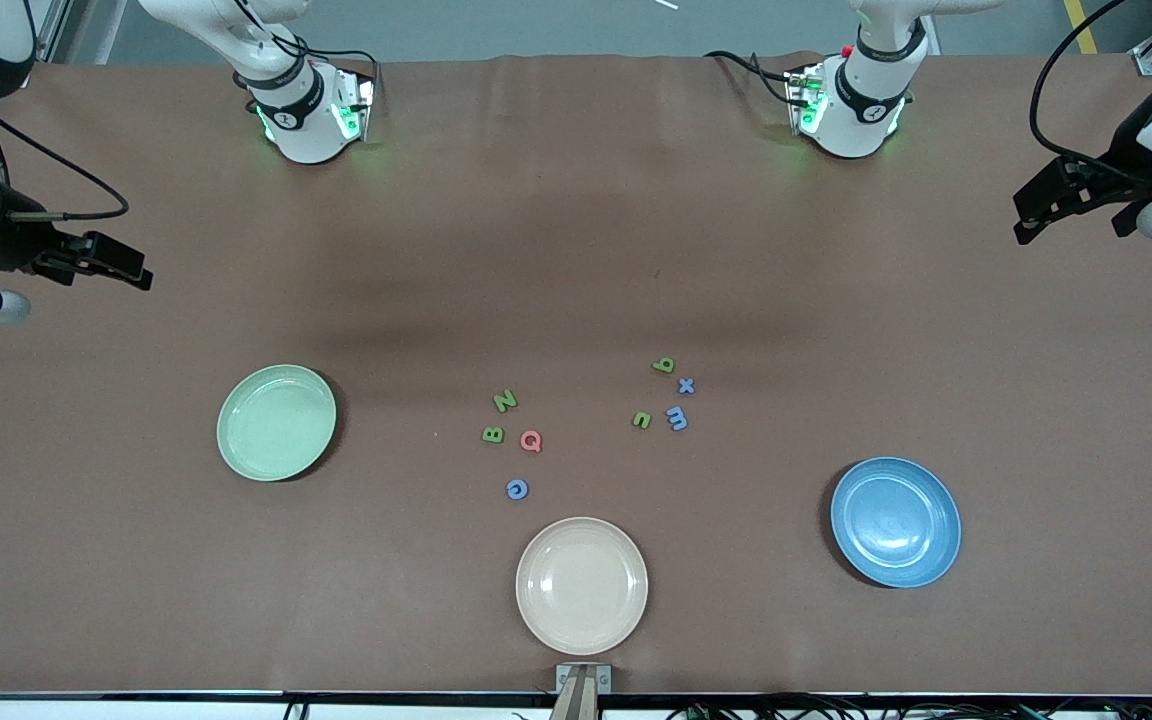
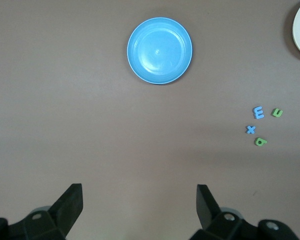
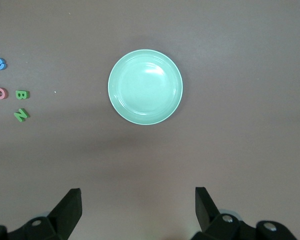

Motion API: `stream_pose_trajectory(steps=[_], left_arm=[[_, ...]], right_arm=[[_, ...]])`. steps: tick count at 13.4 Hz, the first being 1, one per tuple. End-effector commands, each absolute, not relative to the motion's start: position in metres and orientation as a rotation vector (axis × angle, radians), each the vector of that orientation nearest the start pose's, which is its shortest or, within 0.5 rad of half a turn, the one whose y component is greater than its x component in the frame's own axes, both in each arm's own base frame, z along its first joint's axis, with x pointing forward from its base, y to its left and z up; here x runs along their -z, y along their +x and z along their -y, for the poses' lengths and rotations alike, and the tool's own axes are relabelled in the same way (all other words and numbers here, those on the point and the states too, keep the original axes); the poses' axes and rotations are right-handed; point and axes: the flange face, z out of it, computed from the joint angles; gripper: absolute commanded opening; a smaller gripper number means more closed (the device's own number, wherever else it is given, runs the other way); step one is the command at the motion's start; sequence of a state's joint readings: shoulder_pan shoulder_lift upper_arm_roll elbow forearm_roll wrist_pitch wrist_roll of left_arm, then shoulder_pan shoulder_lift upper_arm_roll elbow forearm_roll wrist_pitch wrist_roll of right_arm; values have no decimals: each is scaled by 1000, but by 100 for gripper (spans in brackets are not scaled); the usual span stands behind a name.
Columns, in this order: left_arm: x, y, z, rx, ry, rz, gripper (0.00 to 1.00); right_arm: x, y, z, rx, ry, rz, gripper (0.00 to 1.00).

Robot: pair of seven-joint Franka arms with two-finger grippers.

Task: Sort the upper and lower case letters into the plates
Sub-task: 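Reach the right gripper toward letters while the left gripper grasps the blue E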

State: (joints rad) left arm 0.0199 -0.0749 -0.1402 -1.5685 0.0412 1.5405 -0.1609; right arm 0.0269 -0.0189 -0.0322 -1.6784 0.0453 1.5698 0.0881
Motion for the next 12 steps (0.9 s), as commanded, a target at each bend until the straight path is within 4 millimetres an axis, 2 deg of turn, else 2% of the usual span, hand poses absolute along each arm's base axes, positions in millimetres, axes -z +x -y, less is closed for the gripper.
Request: stream_pose_trajectory(steps=[1, 3, 5, 7, 9, 10, 12], left_arm=[[-671, 521, 68, 82, -3111, 25, 100], [-672, 524, 70, 88, -3109, 15, 100], [-661, 531, 79, 59, -3112, -9, 100], [-638, 541, 96, 5, -3116, -25, 100], [-600, 554, 127, -21, -3120, -97, 100], [-574, 558, 138, -5, -3126, -100, 100], [-518, 564, 166, 20, -3142, -110, 100]], right_arm=[[-598, 521, 0, -112, -3107, -161, 100], [-599, 520, -2, -103, -3106, -157, 100], [-594, 520, -3, -105, -3097, -155, 100], [-595, 519, -4, -101, -3097, -155, 100], [-592, 511, -4, -75, -3095, -154, 100], [-588, 505, -4, -51, -3093, -156, 100], [-589, 505, -5, -41, -3093, -154, 100]])
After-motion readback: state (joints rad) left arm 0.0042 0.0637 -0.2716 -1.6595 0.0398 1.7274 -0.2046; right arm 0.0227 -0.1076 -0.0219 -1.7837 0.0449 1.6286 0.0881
